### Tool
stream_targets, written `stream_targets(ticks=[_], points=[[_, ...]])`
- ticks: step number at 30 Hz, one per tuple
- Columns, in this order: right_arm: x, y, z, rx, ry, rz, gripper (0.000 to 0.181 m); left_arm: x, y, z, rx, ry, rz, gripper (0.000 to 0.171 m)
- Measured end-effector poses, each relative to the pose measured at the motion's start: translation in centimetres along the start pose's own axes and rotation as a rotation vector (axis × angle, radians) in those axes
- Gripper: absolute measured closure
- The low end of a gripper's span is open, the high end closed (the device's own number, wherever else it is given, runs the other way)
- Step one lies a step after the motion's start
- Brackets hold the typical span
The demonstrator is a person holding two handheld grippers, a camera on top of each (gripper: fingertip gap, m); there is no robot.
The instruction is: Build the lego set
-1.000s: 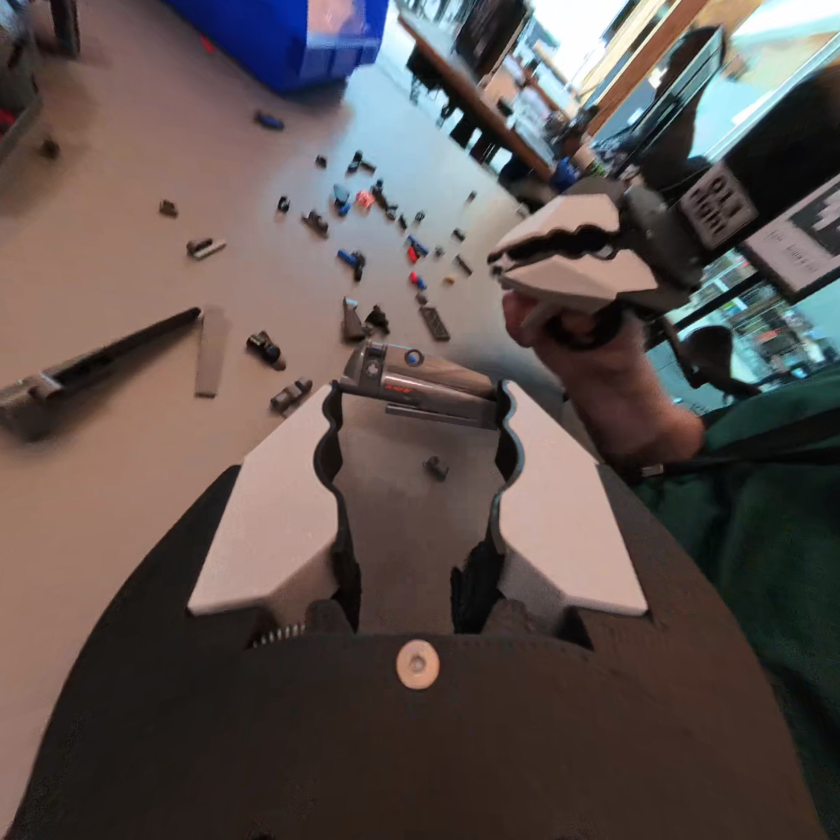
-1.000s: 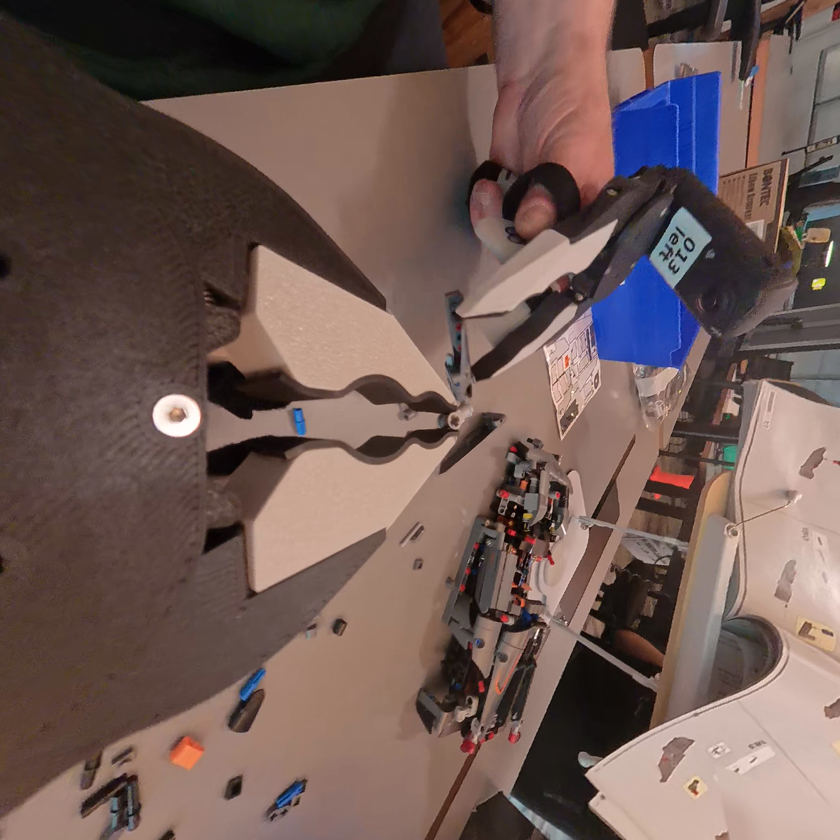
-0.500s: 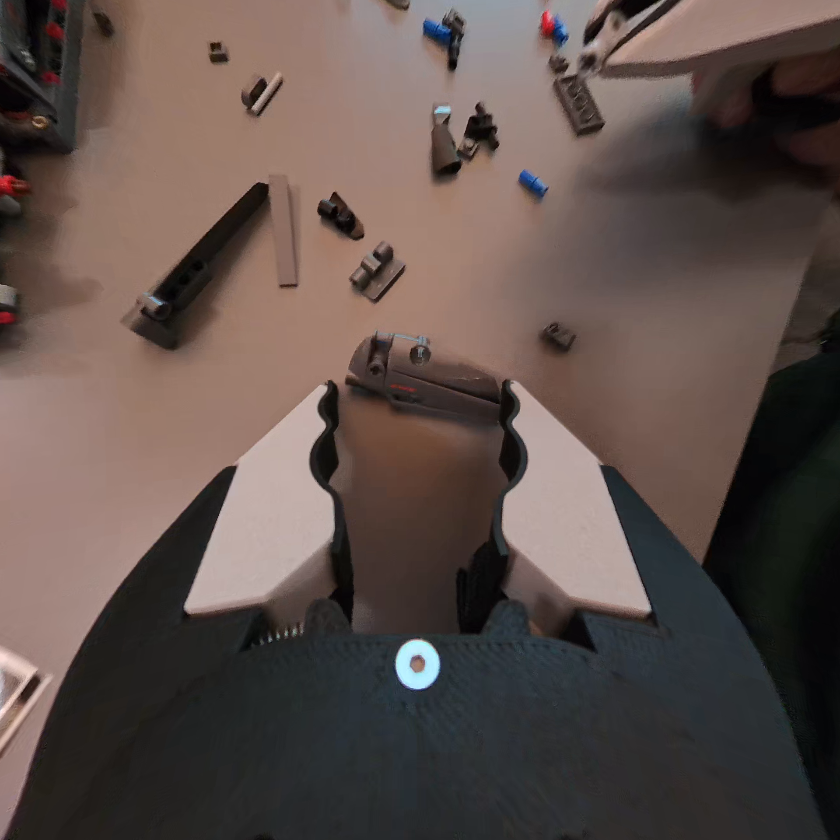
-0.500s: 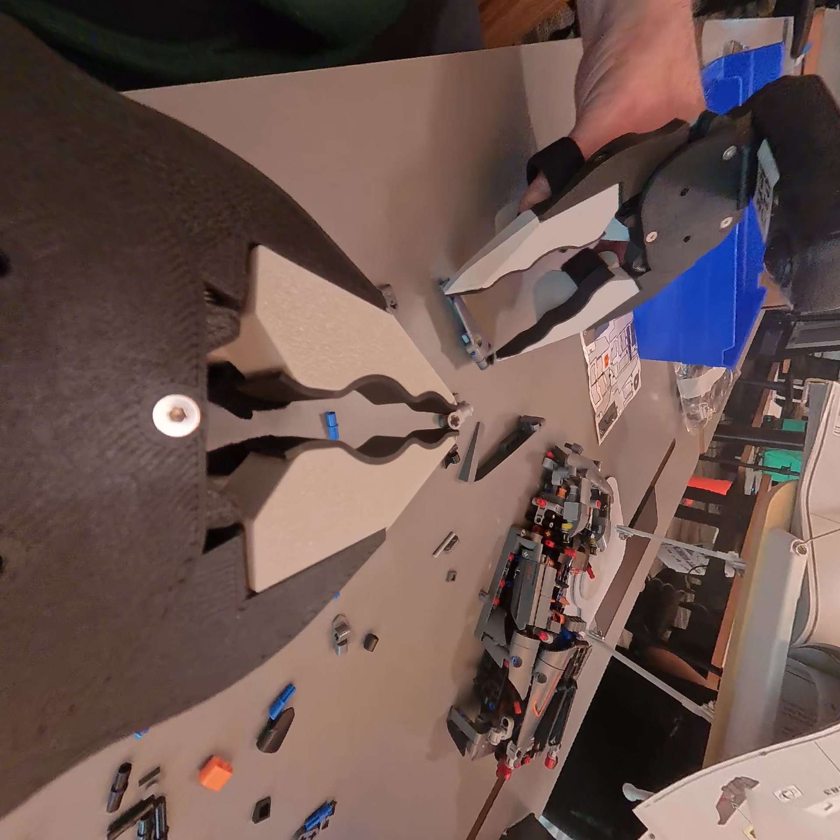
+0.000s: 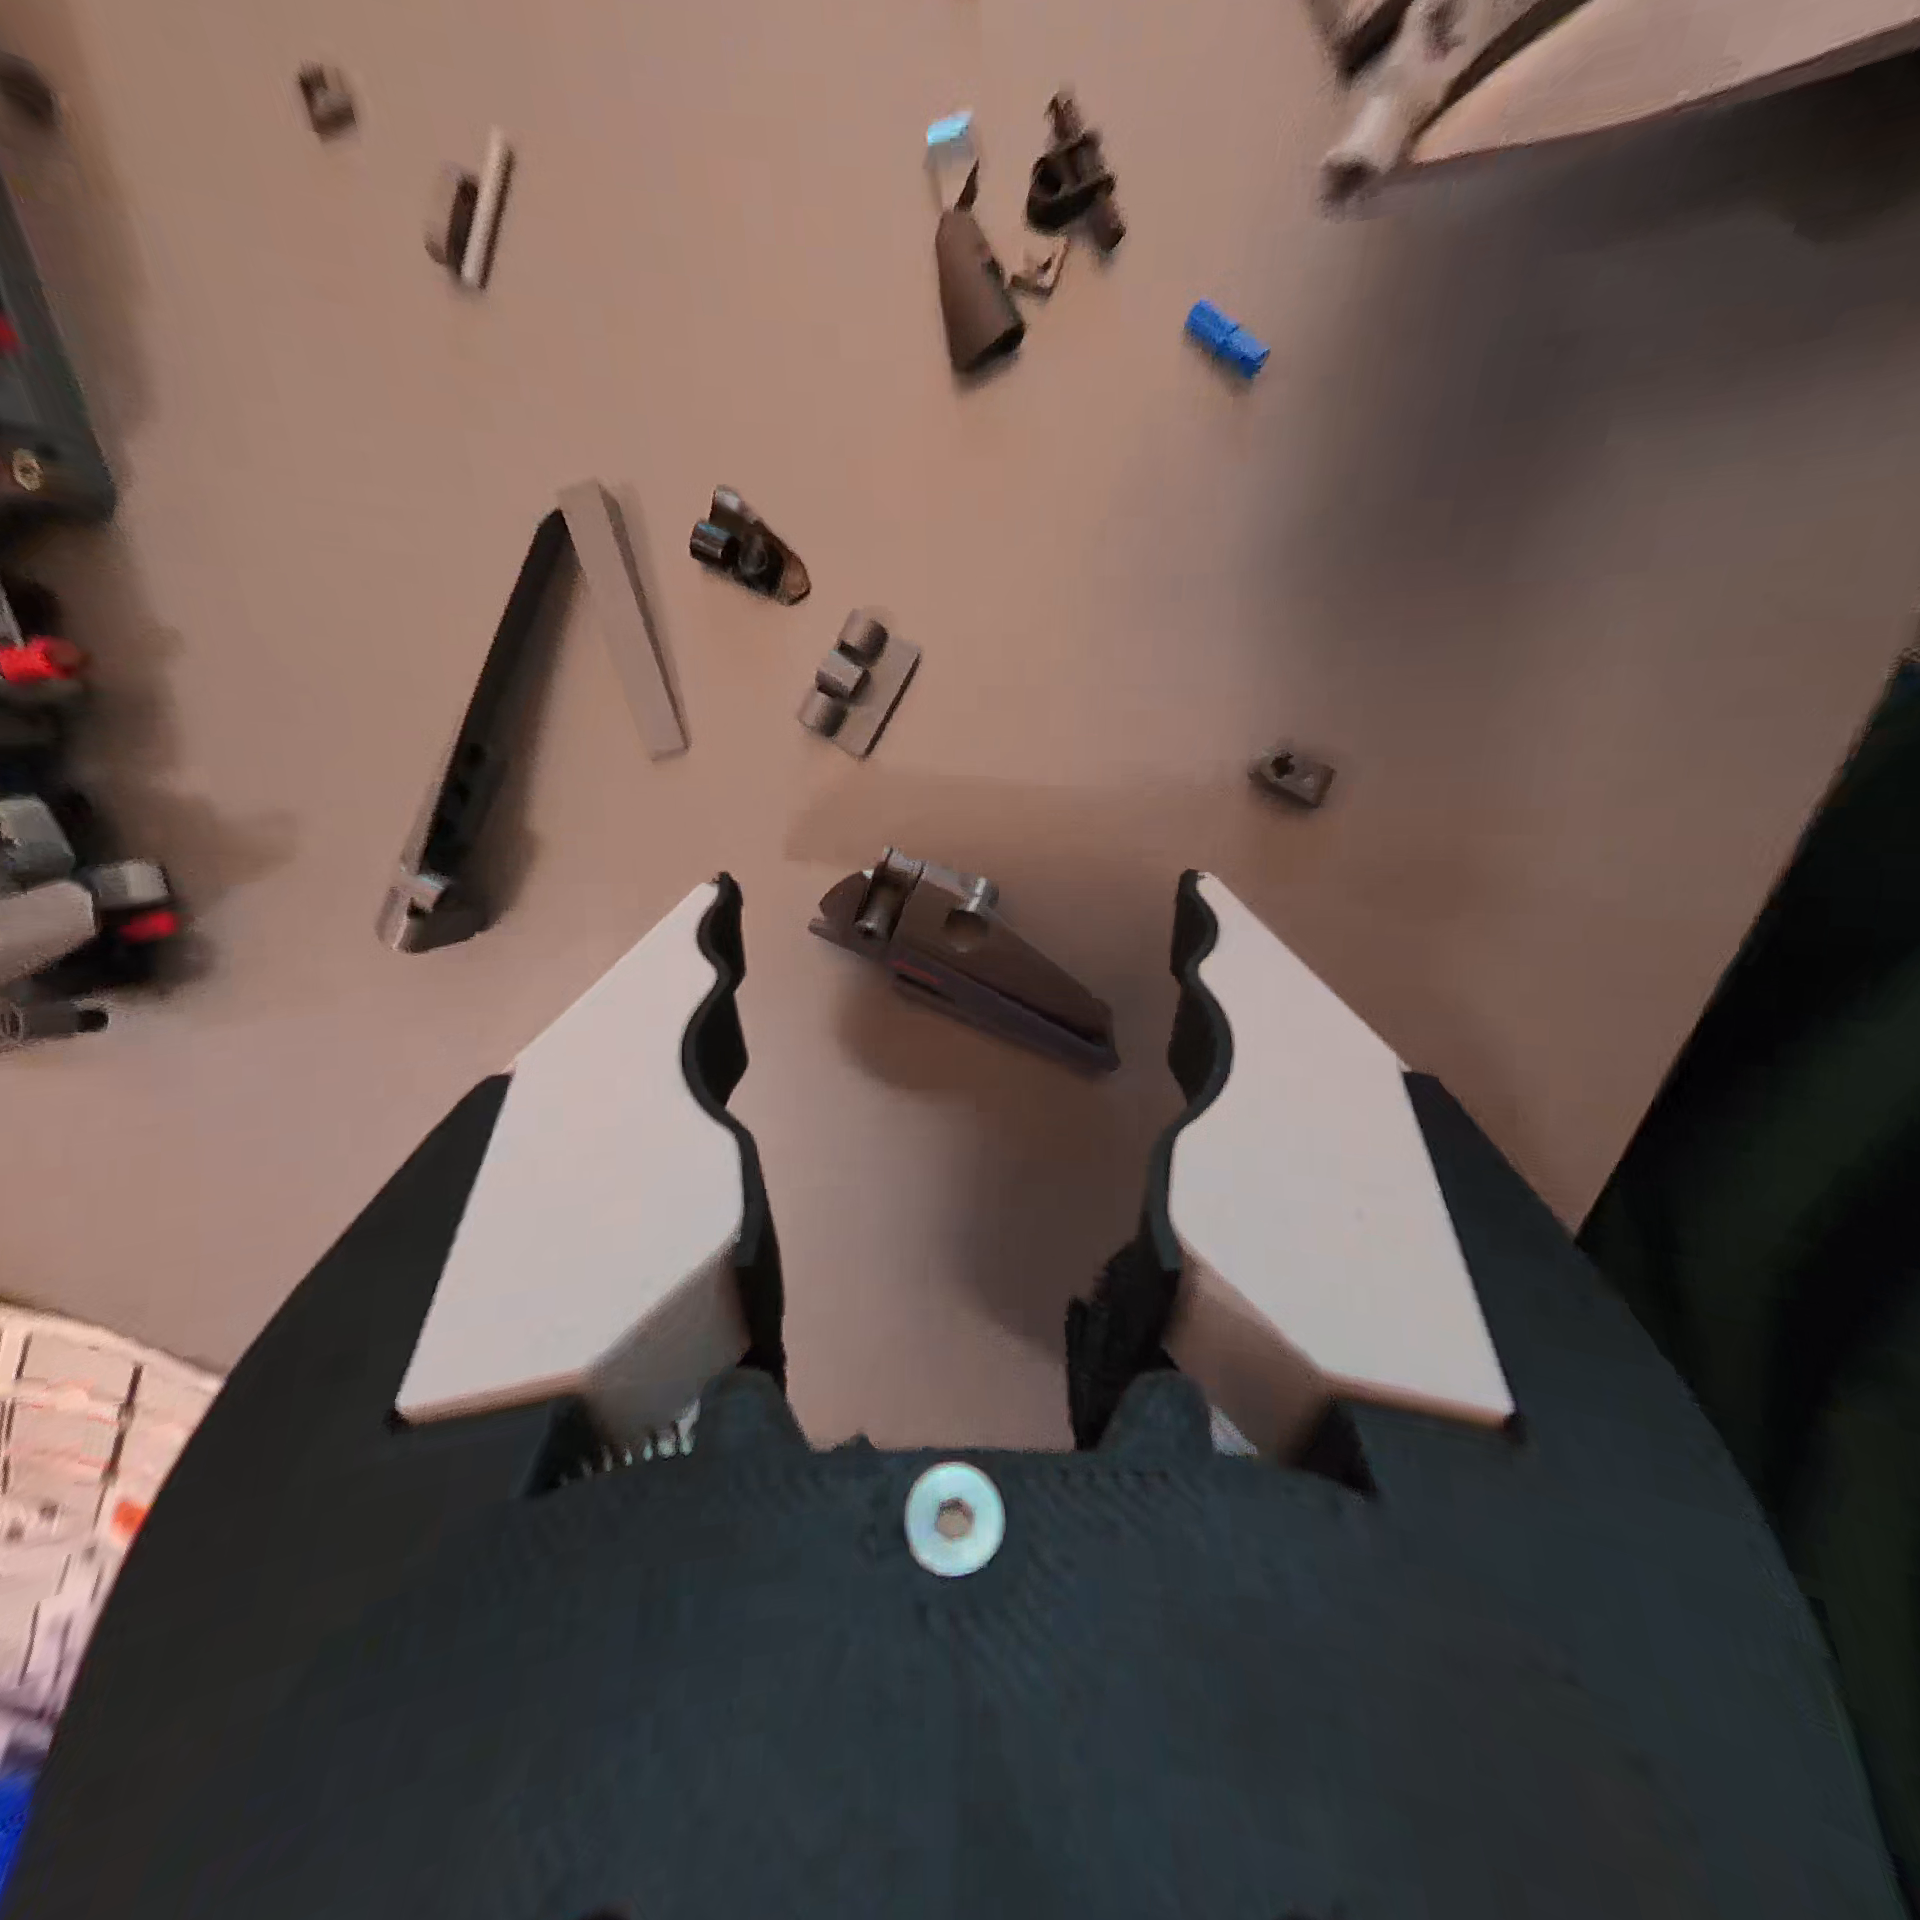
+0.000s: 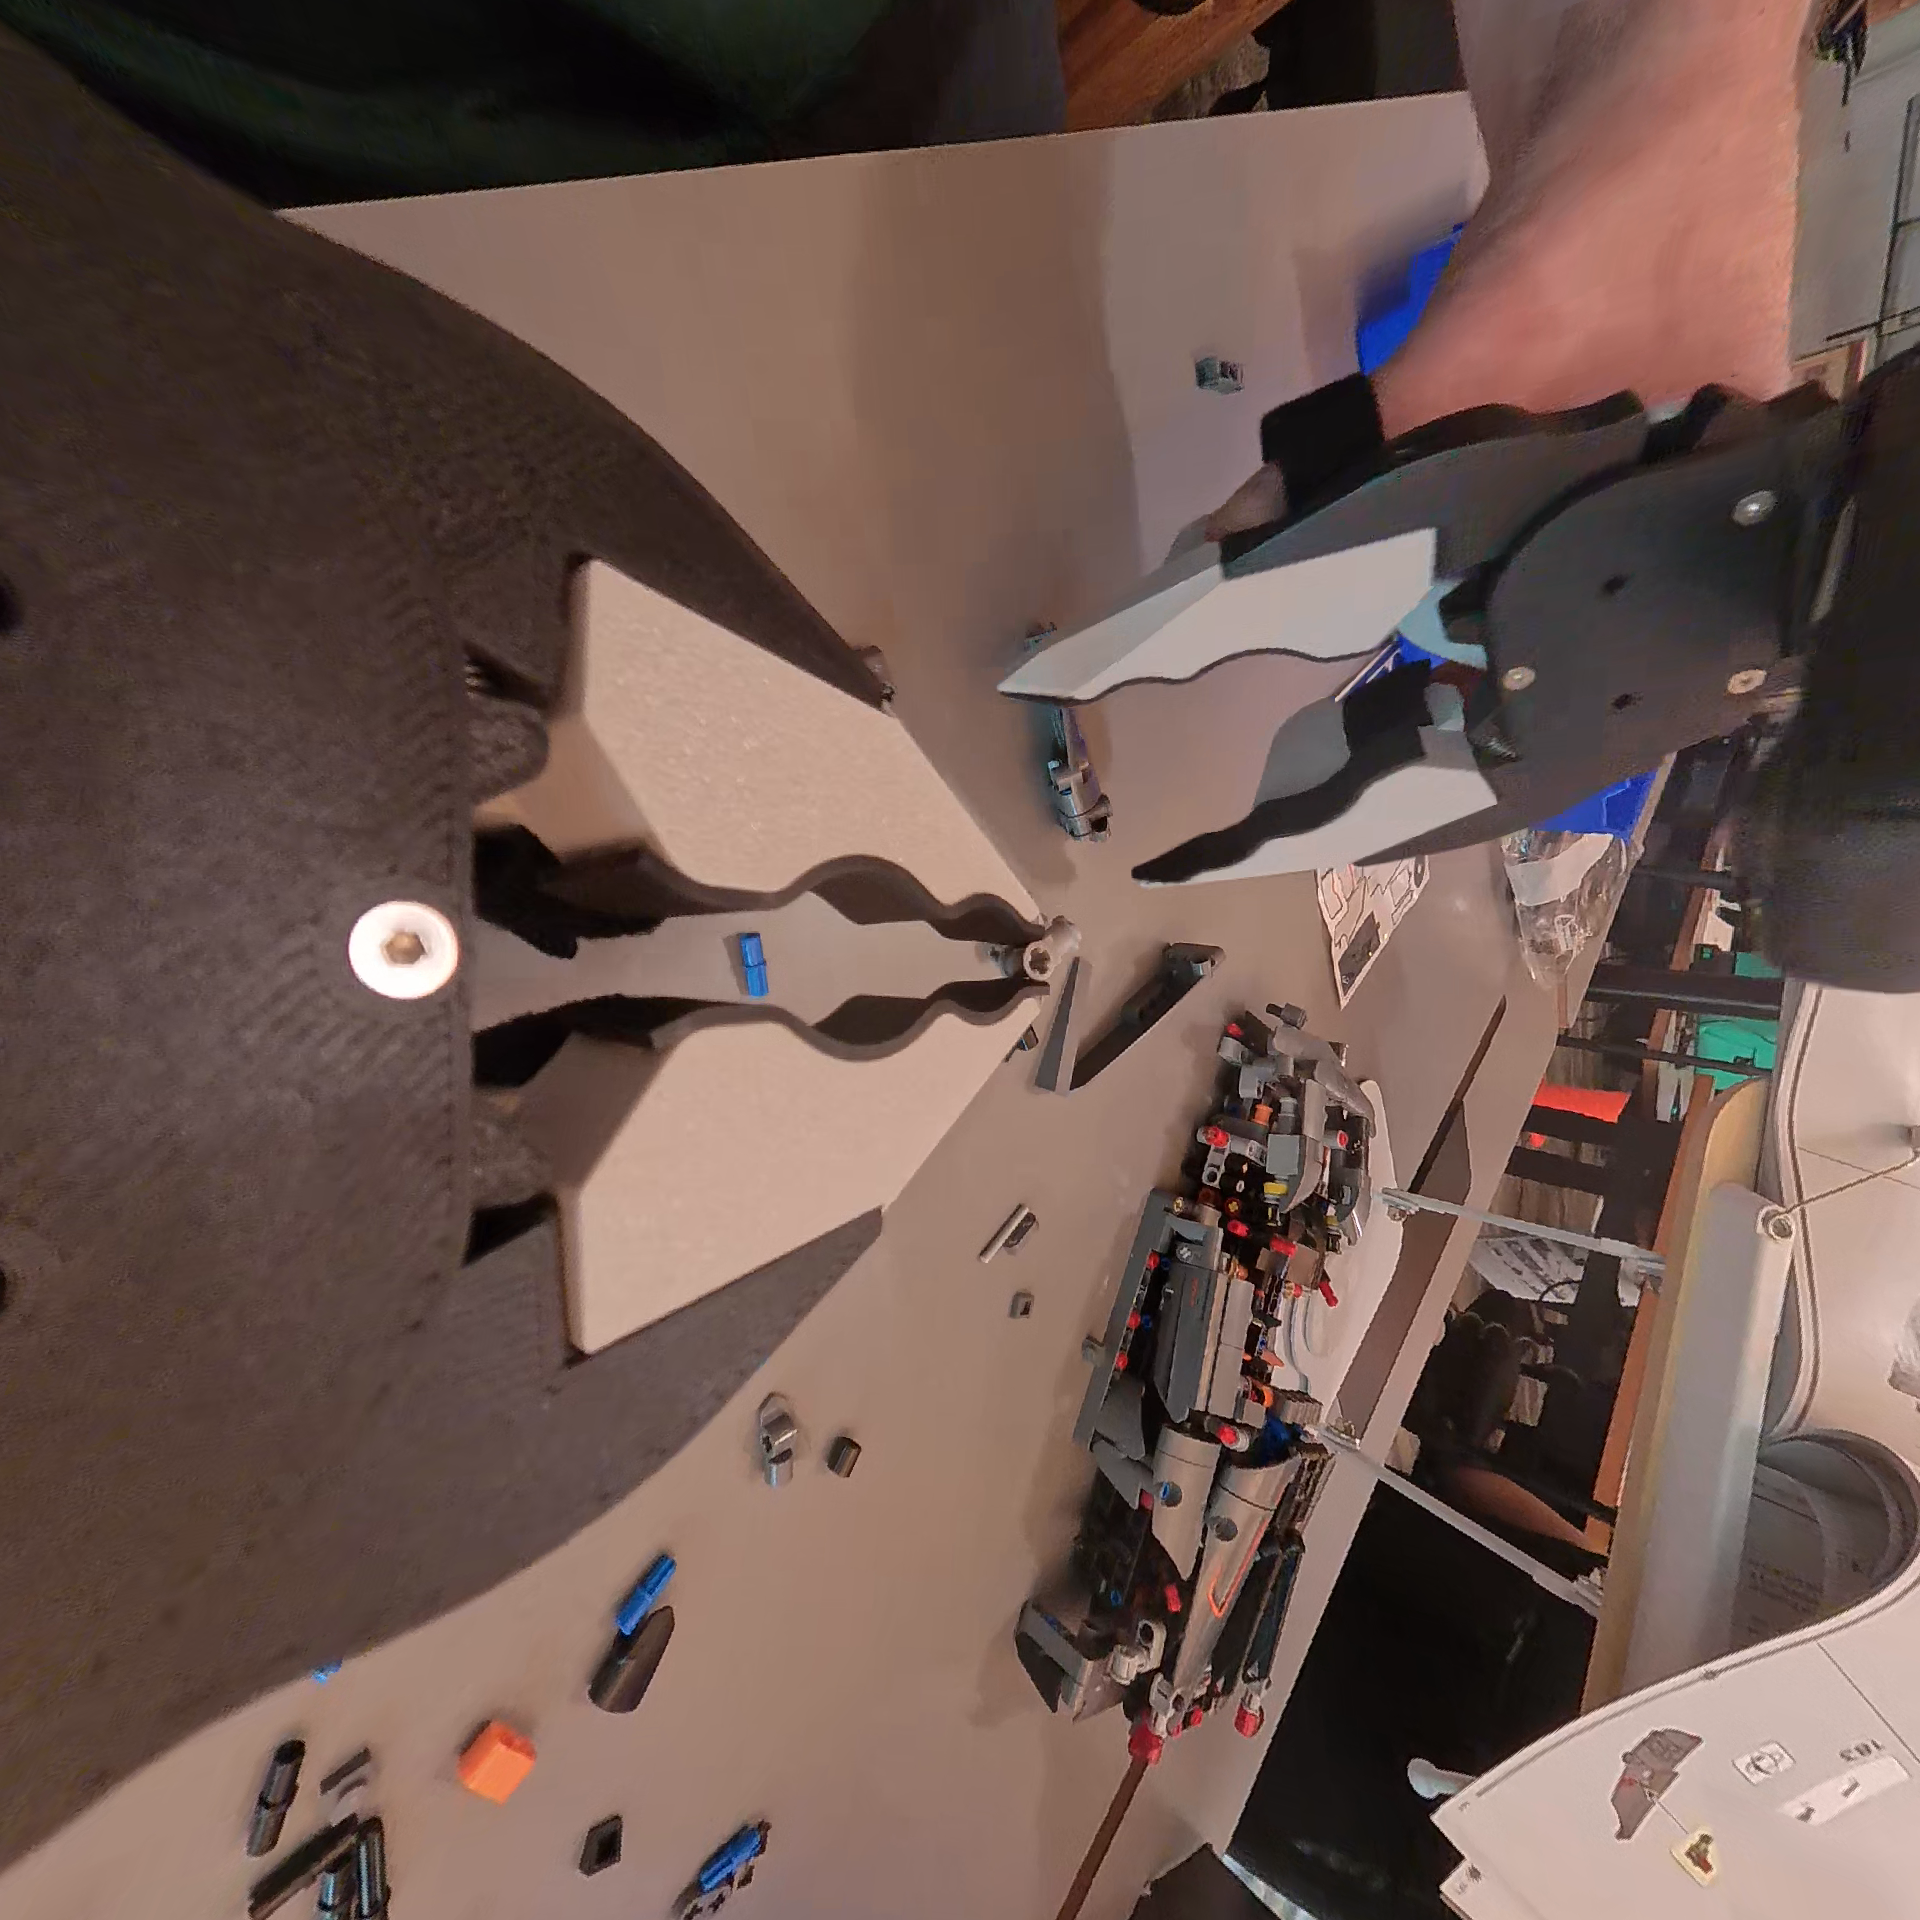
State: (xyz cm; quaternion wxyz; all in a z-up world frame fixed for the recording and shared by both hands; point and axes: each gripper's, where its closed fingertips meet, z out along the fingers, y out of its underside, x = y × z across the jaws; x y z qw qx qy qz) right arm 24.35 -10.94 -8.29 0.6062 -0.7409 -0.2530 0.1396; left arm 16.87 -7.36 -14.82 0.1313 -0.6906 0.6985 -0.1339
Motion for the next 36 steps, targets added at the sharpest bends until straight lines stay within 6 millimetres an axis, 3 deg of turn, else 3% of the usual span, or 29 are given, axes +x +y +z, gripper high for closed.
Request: stream_targets(ticks=[5, 12, 15, 21, 24, 27, 31, 36], points=[[0.1, -0.1, -0.1, 0.007, -0.003, 0.004, 0.177, 0.1, 0.7, -0.3, -0.03, -0.184, -0.076, 0.096], [0.0, -0.4, -0.3, 0.031, -0.015, 0.005, 0.177, -0.2, 2.7, 0.0, -0.08, -0.307, -0.112, 0.154], [0.1, -0.5, -0.5, 0.041, -0.013, 0.012, 0.177, -0.5, 2.9, -0.3, -0.04, -0.292, -0.159, 0.166], [0.1, -0.5, -0.5, 0.04, -0.013, 0.01, 0.177, -0.1, 1.9, -1.3, 0.238, 0.014, -0.494, 0.166], [0.1, -0.4, -0.5, 0.038, -0.013, 0.007, 0.177, -1.1, 3.9, -0.6, 0.246, 0.062, -0.631, 0.152], [0.1, -0.4, -0.5, 0.036, -0.012, 0.009, 0.177, -1.4, 4.4, -1.1, 0.28, 0.038, -0.626, 0.144], [0.1, -0.3, -0.4, 0.025, -0.012, 0.006, 0.177, -2.0, 5.4, -1.8, 0.282, -0.006, -0.599, 0.148], [0.1, -0.1, -0.2, 0.014, -0.01, 0.0, 0.177, -1.7, 4.5, -2.4, 0.318, 0.015, -0.533, 0.15]])
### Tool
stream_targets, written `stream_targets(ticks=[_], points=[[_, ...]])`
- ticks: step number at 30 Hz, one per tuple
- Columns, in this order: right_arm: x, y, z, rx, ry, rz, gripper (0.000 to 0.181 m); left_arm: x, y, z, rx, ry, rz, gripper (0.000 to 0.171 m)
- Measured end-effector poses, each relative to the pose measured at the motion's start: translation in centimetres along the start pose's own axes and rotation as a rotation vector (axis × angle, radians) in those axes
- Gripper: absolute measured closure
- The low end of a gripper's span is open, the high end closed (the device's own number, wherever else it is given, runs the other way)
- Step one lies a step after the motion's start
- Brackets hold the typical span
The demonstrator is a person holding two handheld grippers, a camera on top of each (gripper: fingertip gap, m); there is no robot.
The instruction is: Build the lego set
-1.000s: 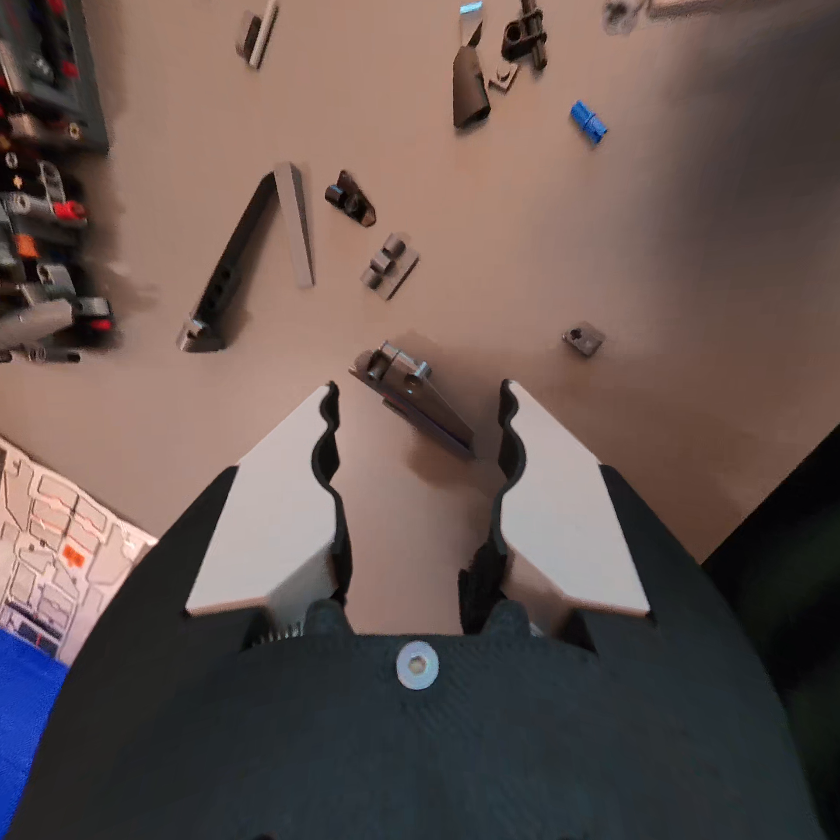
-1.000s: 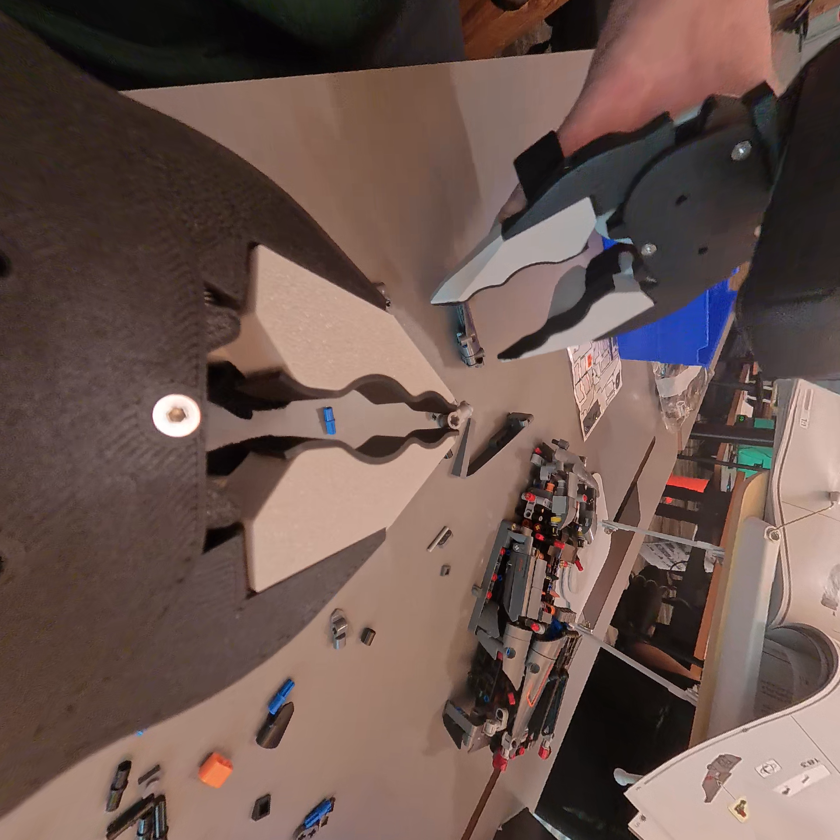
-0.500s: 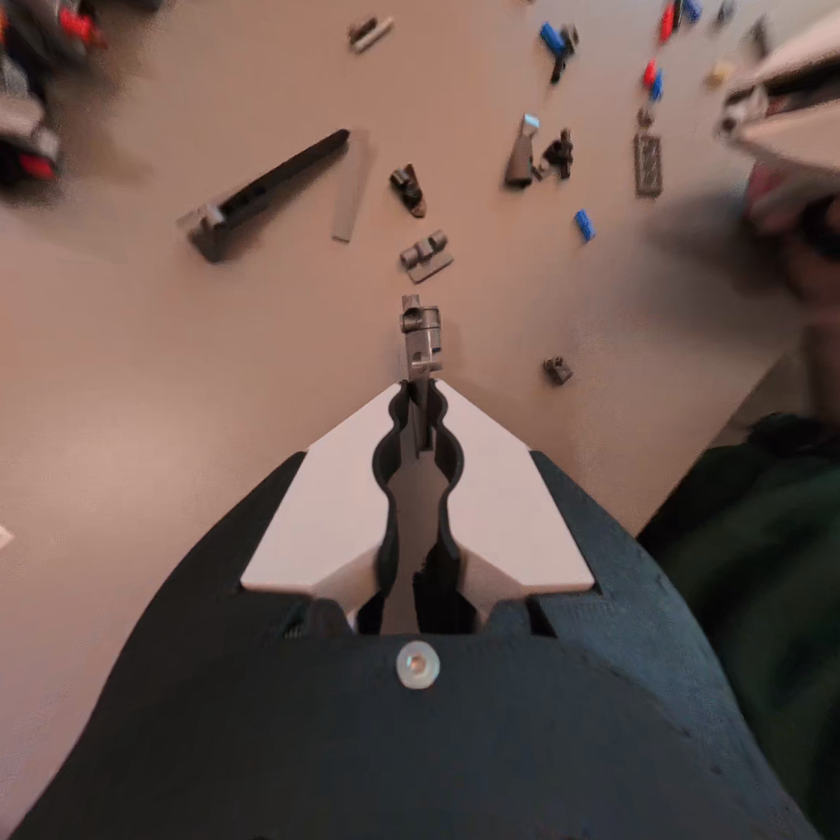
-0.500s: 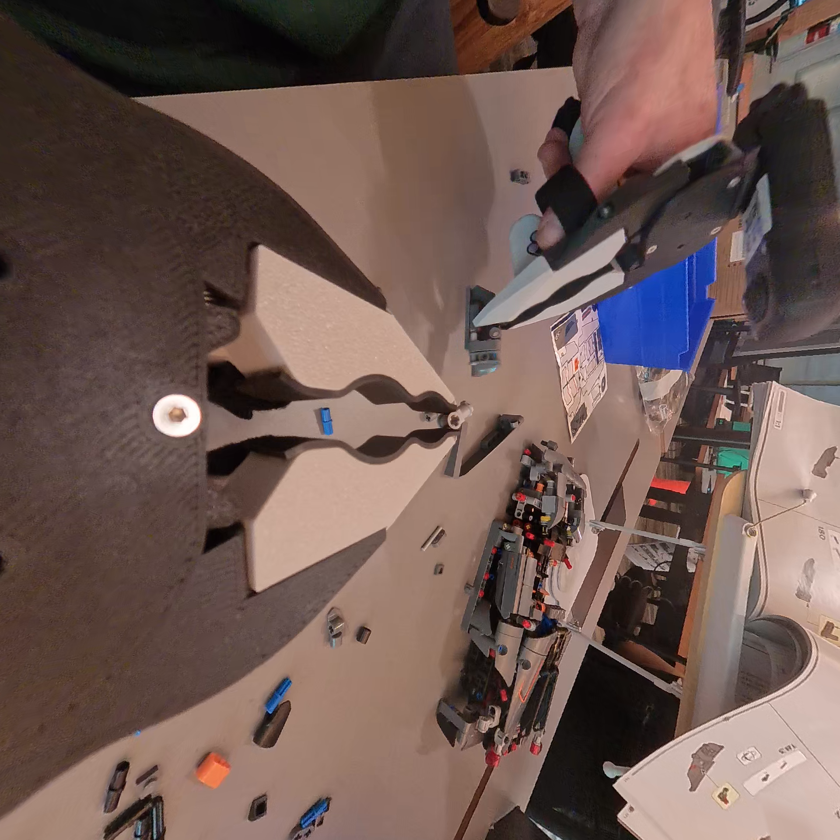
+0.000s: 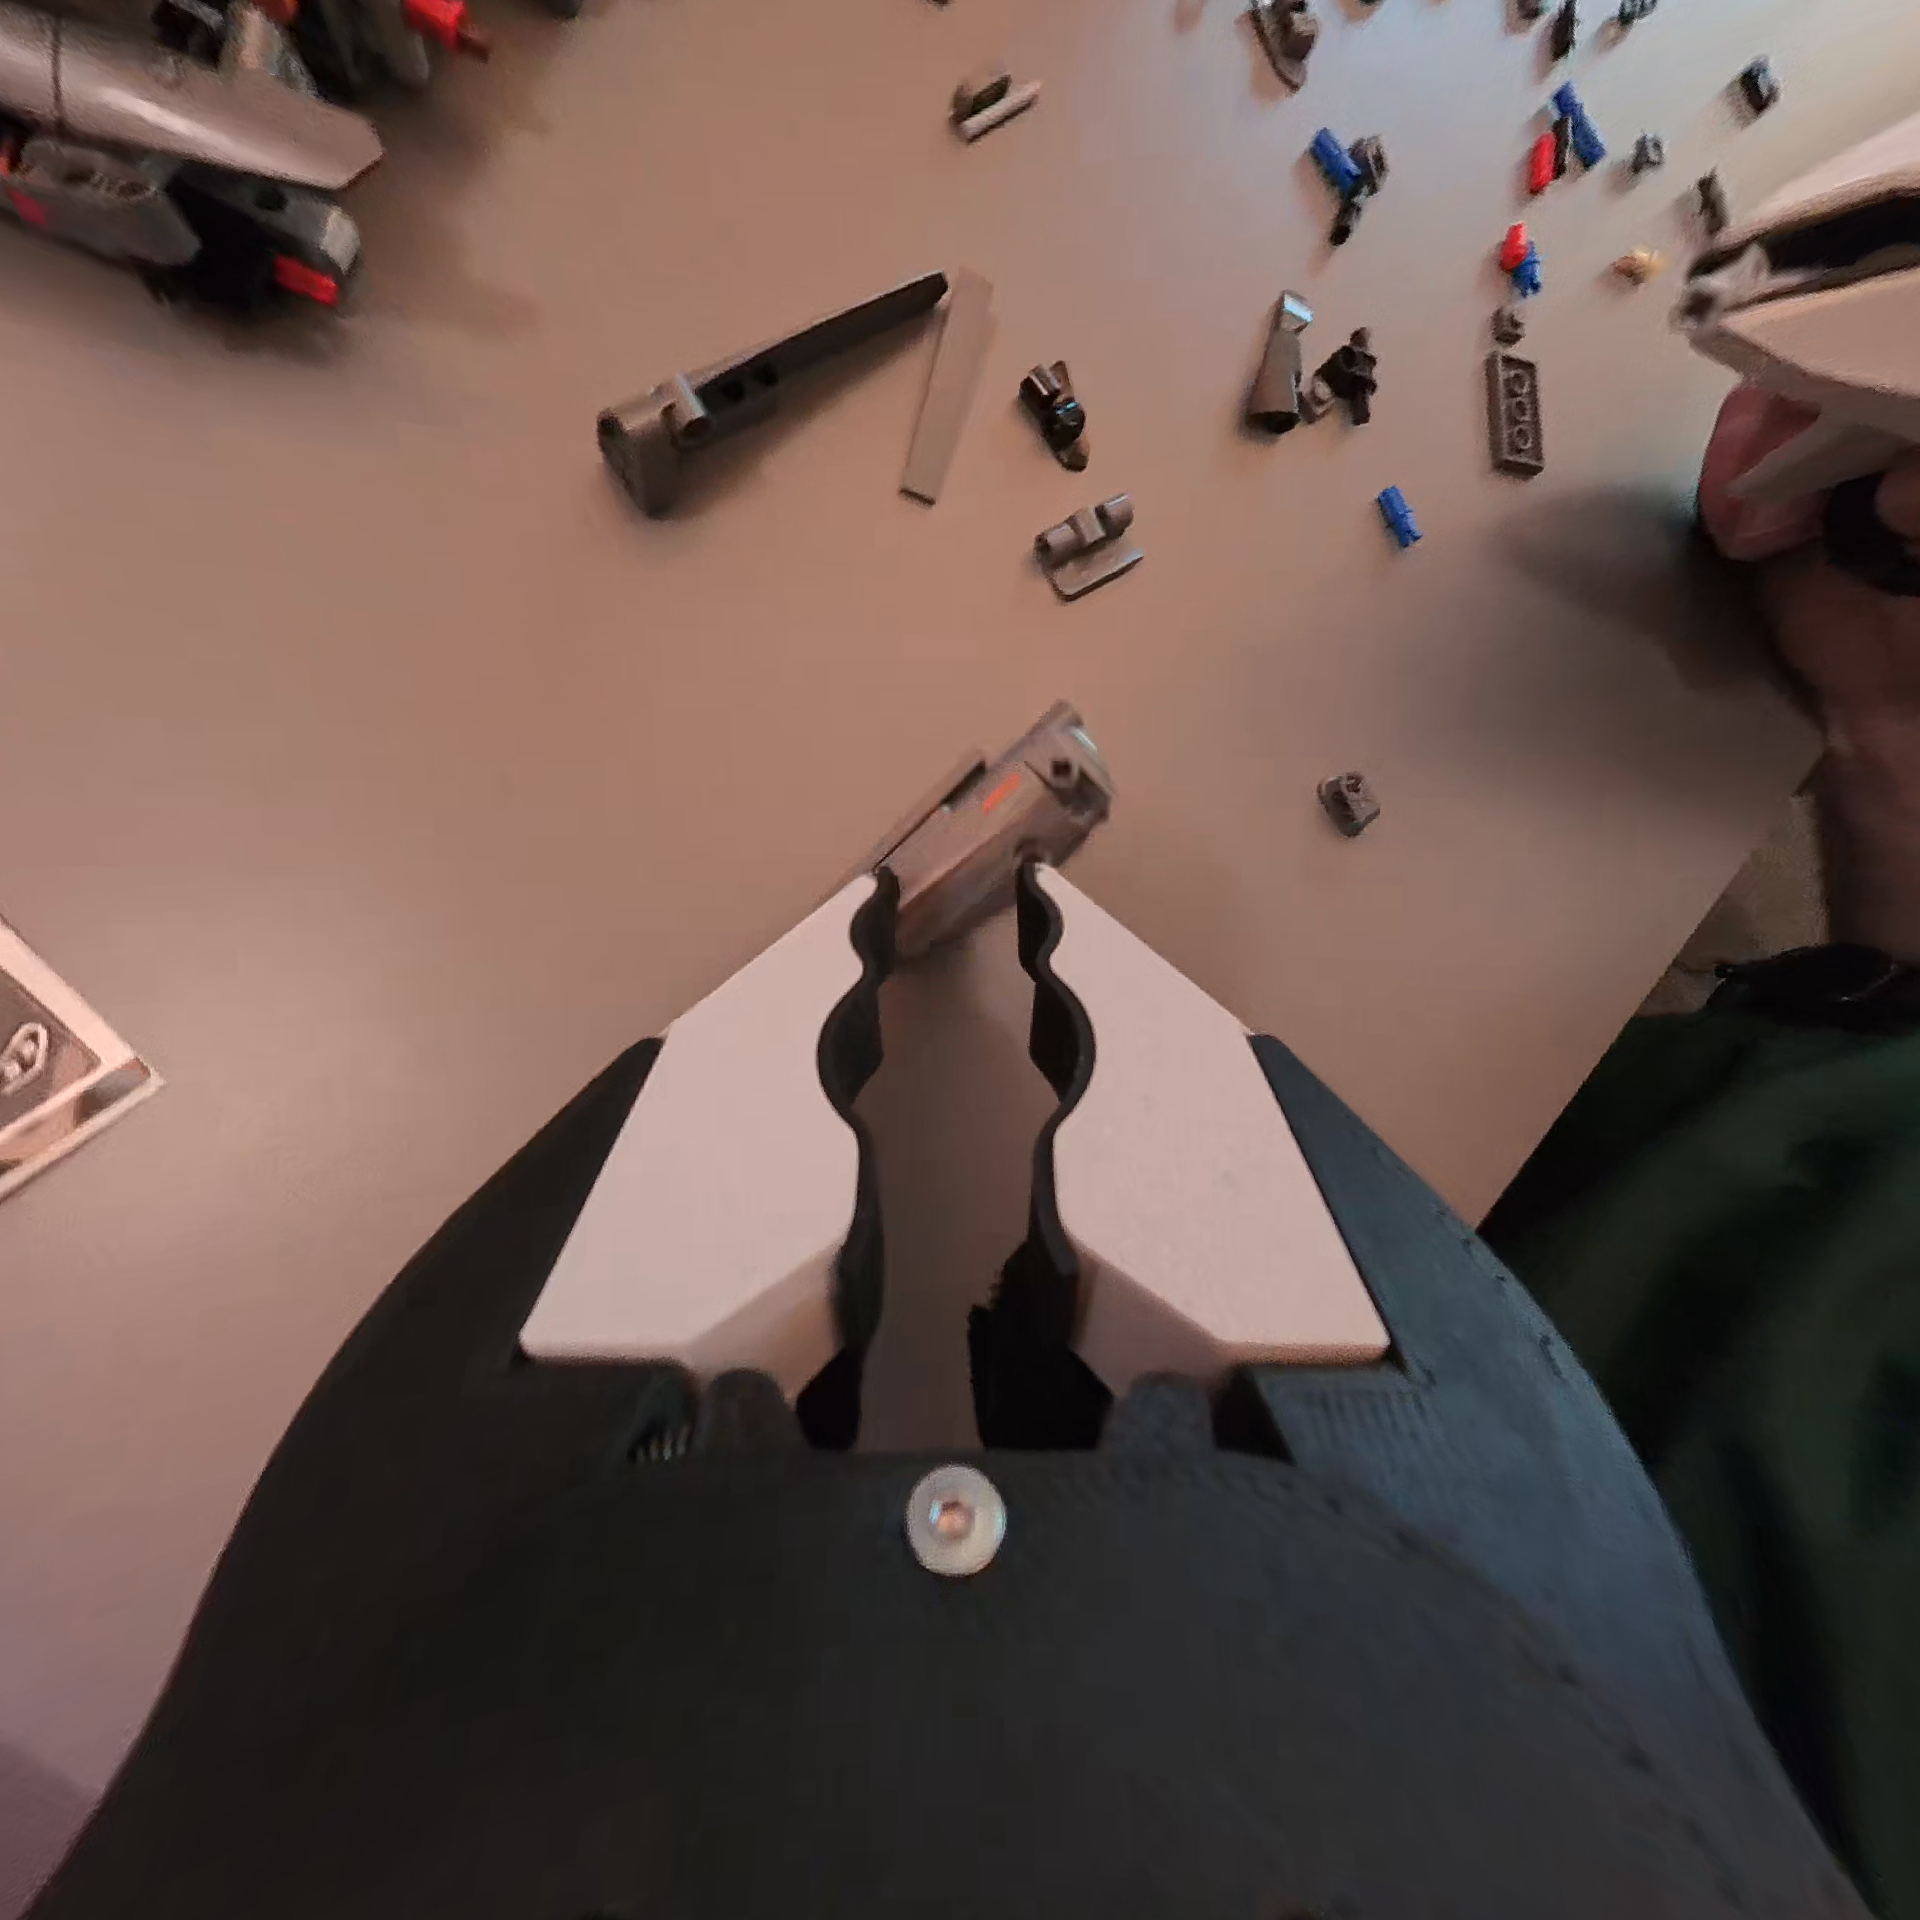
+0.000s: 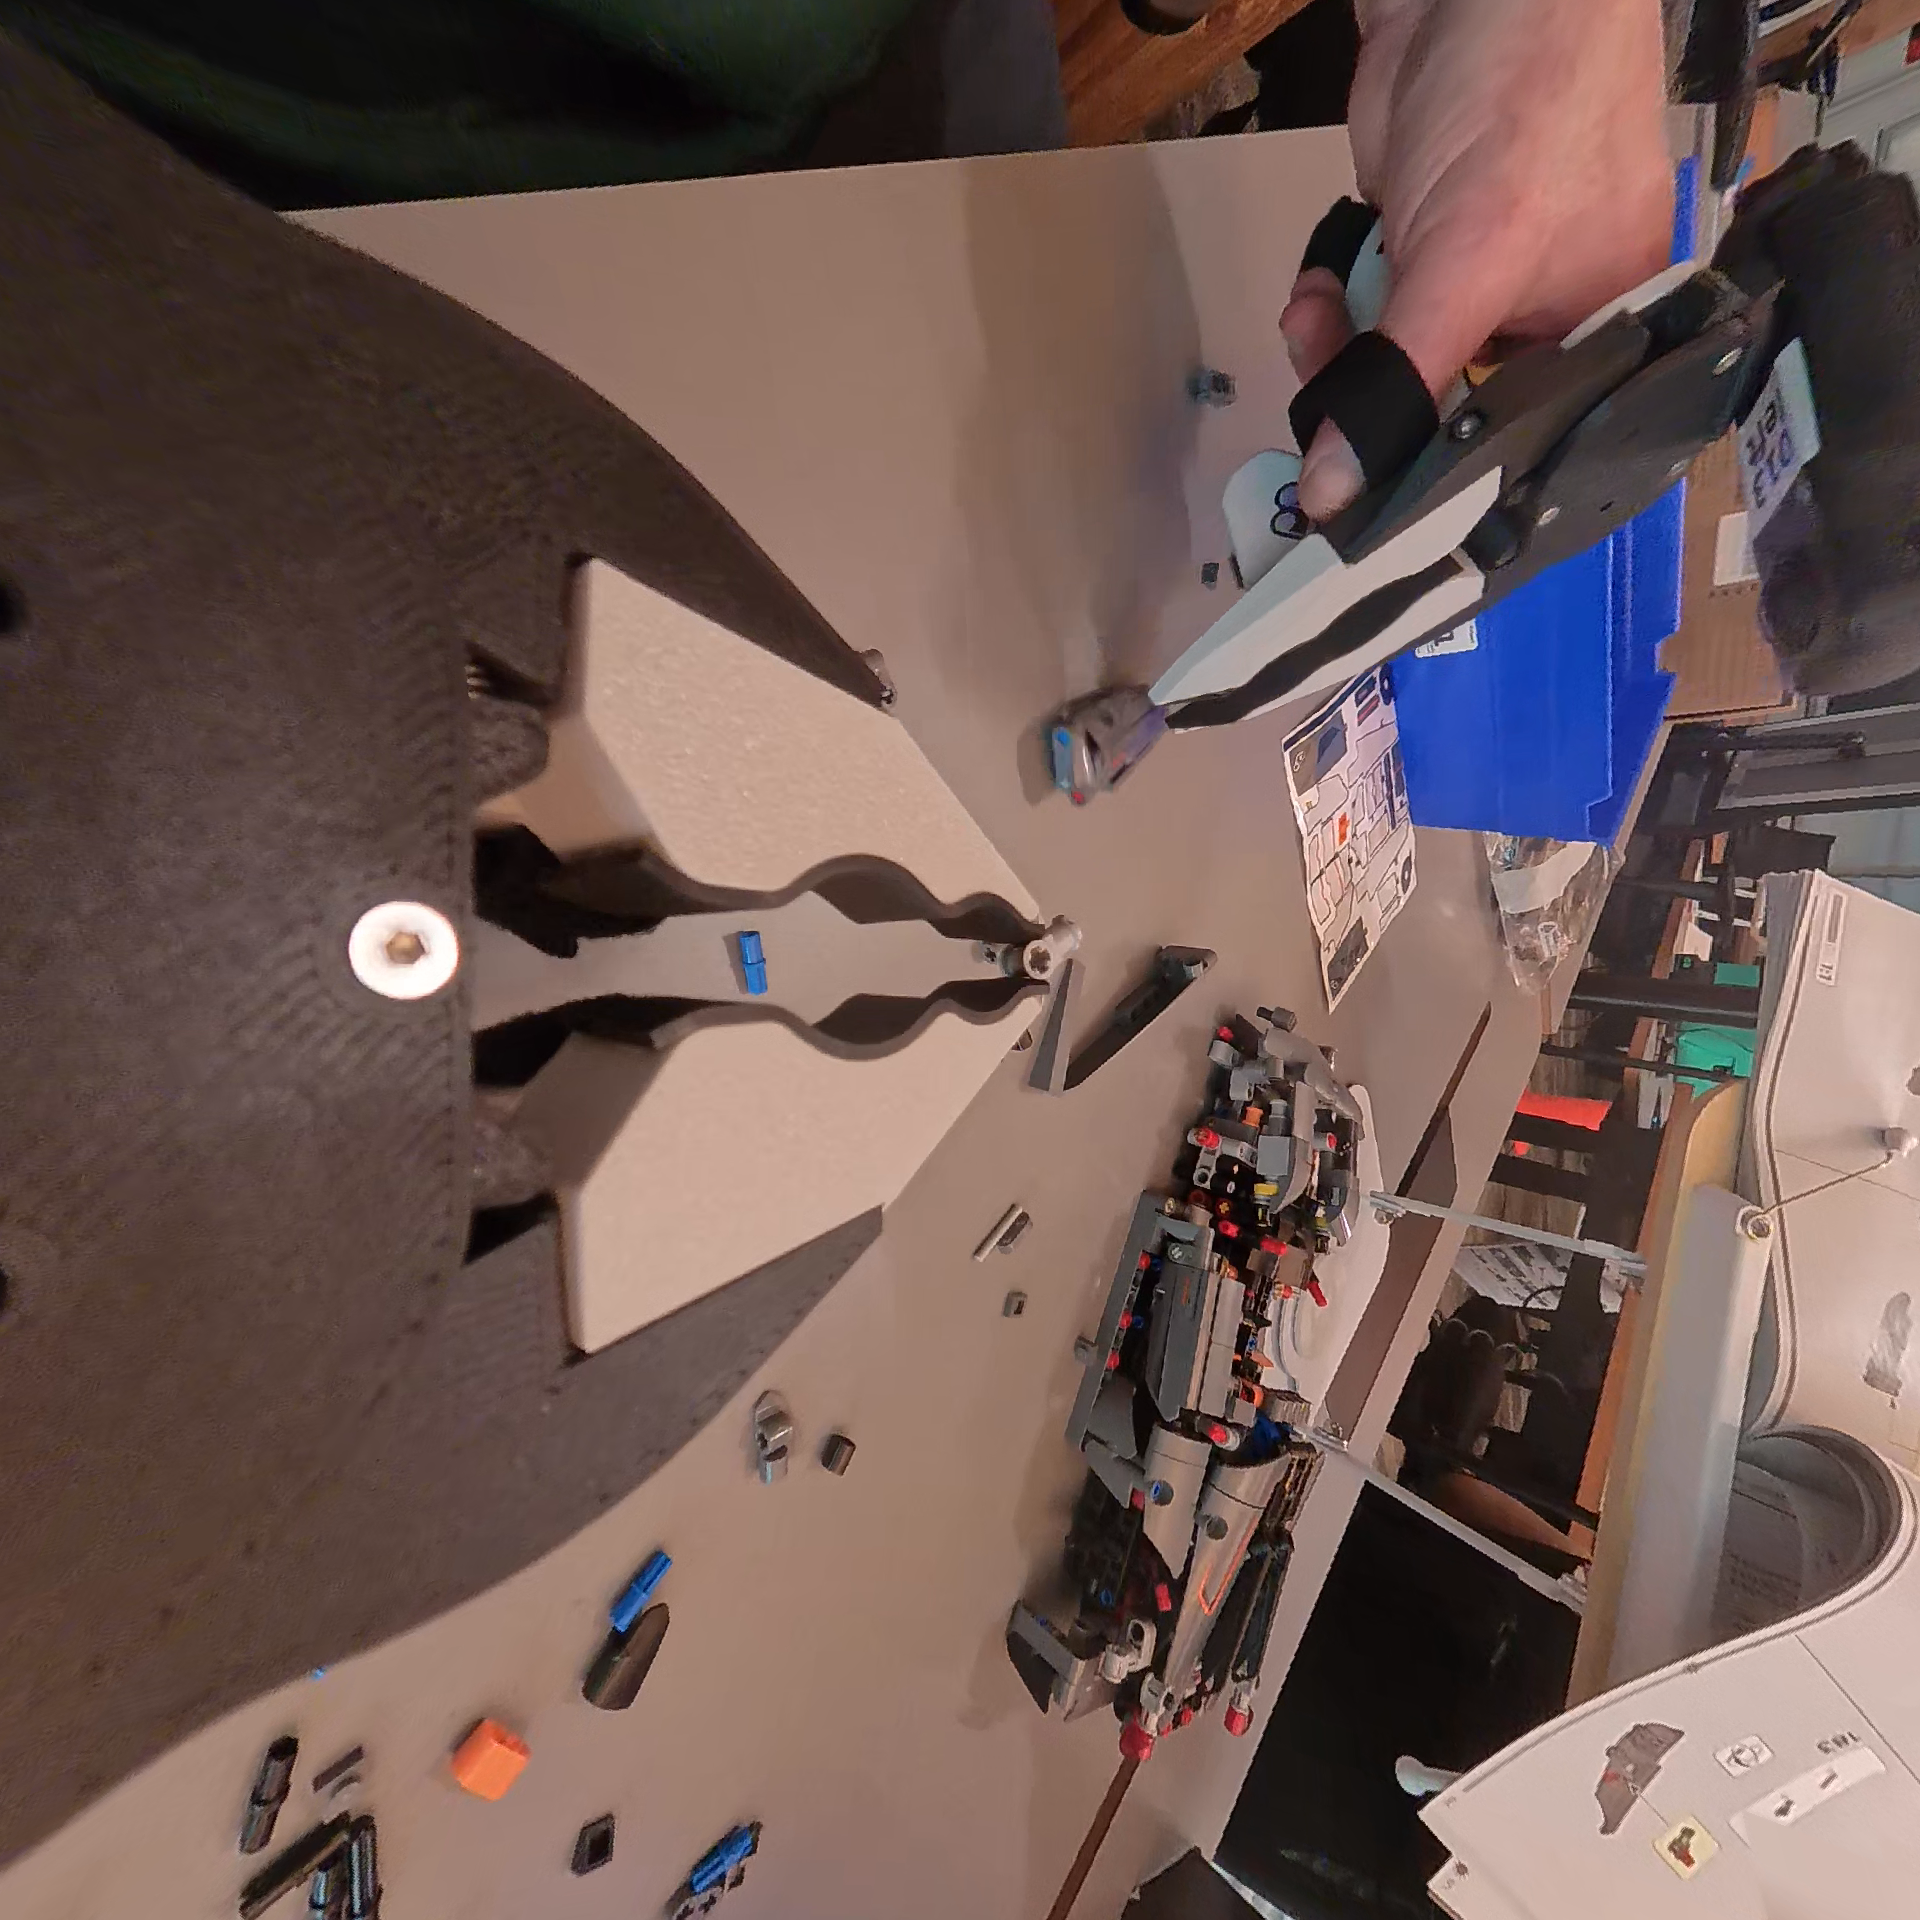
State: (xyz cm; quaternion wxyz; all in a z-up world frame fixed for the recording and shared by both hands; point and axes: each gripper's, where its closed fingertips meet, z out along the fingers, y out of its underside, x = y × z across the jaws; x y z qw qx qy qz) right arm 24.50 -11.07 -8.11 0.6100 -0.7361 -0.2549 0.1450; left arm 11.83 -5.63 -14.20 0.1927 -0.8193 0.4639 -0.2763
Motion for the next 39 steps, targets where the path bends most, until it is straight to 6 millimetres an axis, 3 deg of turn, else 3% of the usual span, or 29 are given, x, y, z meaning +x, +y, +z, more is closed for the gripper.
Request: stream_targets(ticks=[5, 8, 12, 16, 20, 26, 28, 33, 35, 38, 39], points=[[0.0, 0.1, 0.0, -0.004, 0.0, -0.003, 0.177, 0.0, 0.6, 0.7, -0.114, -0.143, 0.324, 0.151], [-0.1, 0.0, 0.0, -0.003, -0.001, -0.005, 0.177, 0.2, -0.1, -0.3, -0.097, -0.189, 0.509, 0.142], [-0.1, 0.0, 0.0, -0.002, -0.005, -0.003, 0.177, -0.5, 0.4, -0.2, -0.173, -0.228, 0.747, 0.128], [0.0, -0.1, -0.1, 0.005, -0.002, 0.0, 0.177, -0.7, 1.2, 1.0, -0.218, -0.171, 0.826, 0.136], [0.0, 0.0, -0.1, 0.001, -0.002, -0.001, 0.177, -0.7, 1.0, 1.6, -0.208, -0.162, 0.856, 0.162], [0.0, 0.0, 0.0, -0.003, -0.006, 0.003, 0.177, -0.8, 0.6, 1.9, -0.192, -0.115, 0.703, 0.166], [0.0, 0.0, -0.1, 0.001, -0.006, 0.006, 0.177, -0.3, 0.8, 1.9, -0.205, -0.056, 0.577, 0.166], [0.0, -0.2, -0.2, 0.016, -0.014, 0.019, 0.177, 3.1, 0.6, 1.5, -0.163, 0.251, 0.118, 0.166], [0.0, -0.3, -0.3, 0.022, -0.019, 0.021, 0.177, 2.9, 0.4, 1.4, -0.138, 0.291, -0.038, 0.166], [-0.1, -0.3, -0.3, 0.026, -0.022, 0.021, 0.177, 0.6, 0.9, 1.8, -0.094, 0.162, -0.06, 0.164], [-0.1, -0.3, -0.3, 0.027, -0.023, 0.021, 0.177, 0.6, 0.6, 1.7, -0.069, 0.161, -0.084, 0.155]])
